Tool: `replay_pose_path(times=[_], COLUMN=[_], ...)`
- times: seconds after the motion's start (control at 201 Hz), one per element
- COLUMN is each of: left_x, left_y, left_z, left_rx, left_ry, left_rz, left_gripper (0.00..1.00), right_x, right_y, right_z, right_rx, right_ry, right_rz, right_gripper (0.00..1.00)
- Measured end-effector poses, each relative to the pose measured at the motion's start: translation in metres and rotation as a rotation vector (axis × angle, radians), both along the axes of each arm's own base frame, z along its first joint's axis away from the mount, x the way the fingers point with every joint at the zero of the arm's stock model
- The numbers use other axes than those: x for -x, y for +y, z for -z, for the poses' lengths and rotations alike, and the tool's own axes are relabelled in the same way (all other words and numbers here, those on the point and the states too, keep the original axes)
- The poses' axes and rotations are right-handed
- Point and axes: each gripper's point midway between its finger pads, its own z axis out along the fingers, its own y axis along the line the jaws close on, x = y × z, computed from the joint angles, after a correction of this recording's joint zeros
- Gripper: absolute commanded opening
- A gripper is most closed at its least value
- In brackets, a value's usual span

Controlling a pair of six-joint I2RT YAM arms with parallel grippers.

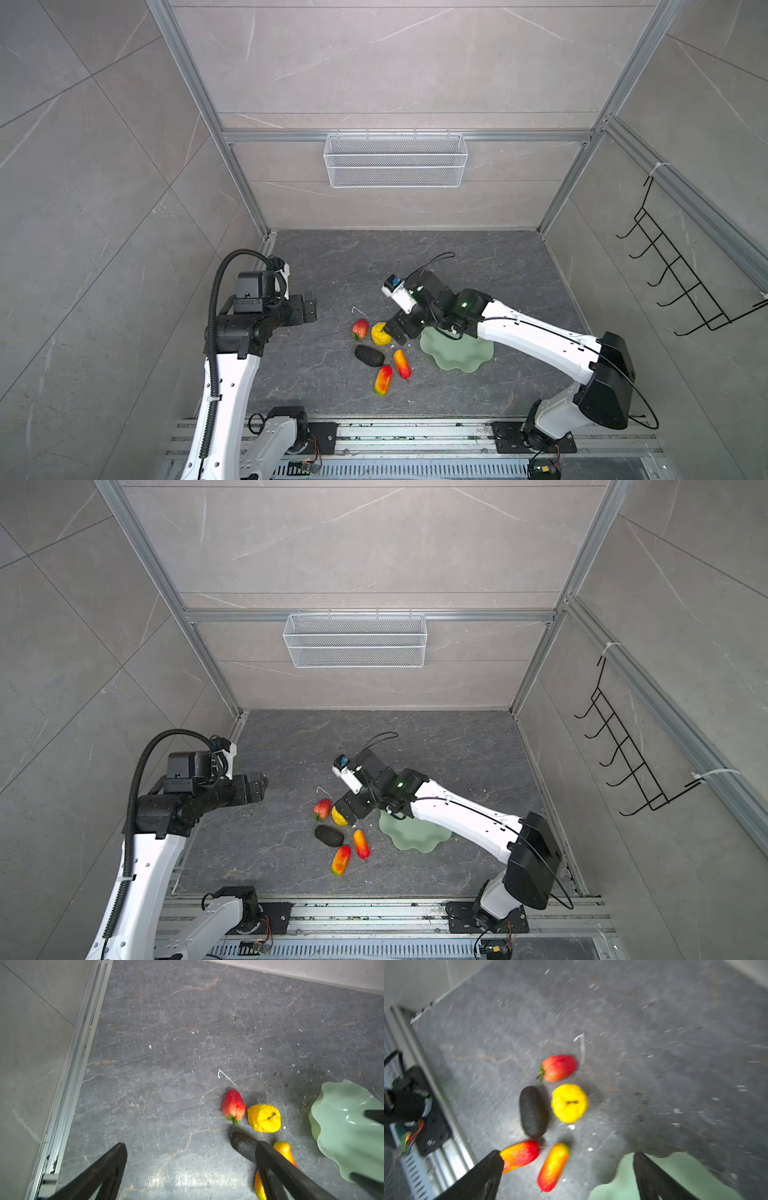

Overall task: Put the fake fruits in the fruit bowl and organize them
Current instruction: 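Reach the right gripper to the dark avocado and grasp it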

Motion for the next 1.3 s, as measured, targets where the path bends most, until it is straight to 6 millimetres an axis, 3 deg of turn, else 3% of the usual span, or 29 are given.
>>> replay_pose_path(times=[0.189, 0.389, 0.772, 0.991, 1.081, 1.3], left_x=[0.009, 0.012, 0.005, -0.001, -0.002, -0.008], left_y=[-0.001, -0.002, -0.008, -0.019, -0.019, -0.016], left_z=[0.011, 0.025, 0.038, 0.050, 0.050, 0.049], left_rx=[0.001, 0.000, -0.019, -0.106, -0.120, -0.137], left_ry=[0.052, 0.087, 0.120, 0.161, 0.155, 0.142], left_rz=[0.005, 0.009, 0.036, 0.093, 0.093, 0.079], left_gripper=[1.00, 1.00, 1.00, 1.00, 1.00, 1.00], right_x=[0.038, 0.043, 0.034, 0.031, 0.030, 0.029], right_y=[0.036, 0.041, 0.059, 0.075, 0.081, 0.087], right_z=[0.048, 0.086, 0.114, 0.134, 0.131, 0.119], right_rx=[0.089, 0.159, 0.172, 0.178, 0.165, 0.156], right_ry=[0.081, 0.137, 0.166, 0.198, 0.201, 0.199], right_rz=[-0.080, -0.062, -0.038, -0.044, -0.043, -0.056], right_gripper=[0.93, 0.89, 0.74, 0.47, 0.36, 0.26])
